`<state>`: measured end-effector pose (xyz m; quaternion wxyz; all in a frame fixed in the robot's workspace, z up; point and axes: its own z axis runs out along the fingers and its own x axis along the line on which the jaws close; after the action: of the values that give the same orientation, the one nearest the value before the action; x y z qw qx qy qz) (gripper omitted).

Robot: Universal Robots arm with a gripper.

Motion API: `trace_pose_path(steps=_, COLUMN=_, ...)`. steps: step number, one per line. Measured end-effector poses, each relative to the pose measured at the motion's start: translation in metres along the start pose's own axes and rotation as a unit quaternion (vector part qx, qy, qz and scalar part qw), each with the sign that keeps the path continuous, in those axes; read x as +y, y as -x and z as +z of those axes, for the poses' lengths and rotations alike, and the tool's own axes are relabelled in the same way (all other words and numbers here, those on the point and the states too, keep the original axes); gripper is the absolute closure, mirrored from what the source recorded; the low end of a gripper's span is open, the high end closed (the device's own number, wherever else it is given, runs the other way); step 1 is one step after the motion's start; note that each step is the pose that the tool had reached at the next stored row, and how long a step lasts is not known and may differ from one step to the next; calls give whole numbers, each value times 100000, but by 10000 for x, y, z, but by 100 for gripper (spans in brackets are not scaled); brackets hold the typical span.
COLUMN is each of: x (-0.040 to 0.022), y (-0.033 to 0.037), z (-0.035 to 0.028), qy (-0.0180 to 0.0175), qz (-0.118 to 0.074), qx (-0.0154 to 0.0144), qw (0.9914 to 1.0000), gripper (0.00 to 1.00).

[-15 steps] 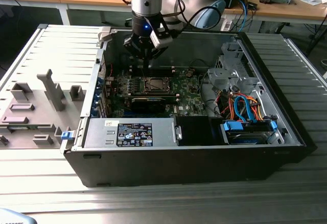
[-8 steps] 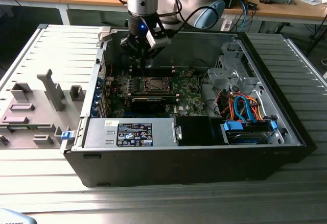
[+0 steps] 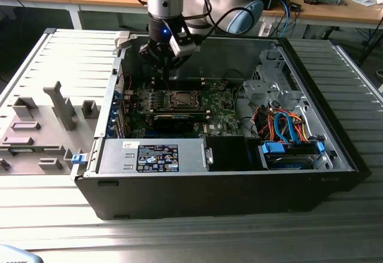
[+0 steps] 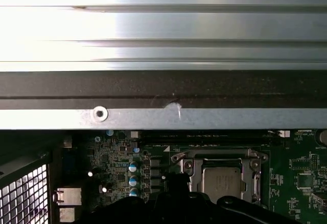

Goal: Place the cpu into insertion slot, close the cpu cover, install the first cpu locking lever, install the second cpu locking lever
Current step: 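Install the first cpu locking lever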

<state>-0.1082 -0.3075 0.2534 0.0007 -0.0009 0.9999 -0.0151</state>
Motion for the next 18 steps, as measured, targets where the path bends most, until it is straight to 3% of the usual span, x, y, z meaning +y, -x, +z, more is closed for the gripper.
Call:
trace_pose_path(steps=9, x=1, y=-101, z=0, qy=1, qz=1, qx=-1, qw=100000, gripper=89)
trace_pose_path(steps=14, x=0, y=-193, z=0, qy=0, qz=-1, qx=-9, qw=100000, gripper=89)
trace_pose_path(steps=18, x=17, y=-211, z=-1, qy=6, qz=1, qx=-11, qw=100000, gripper=89)
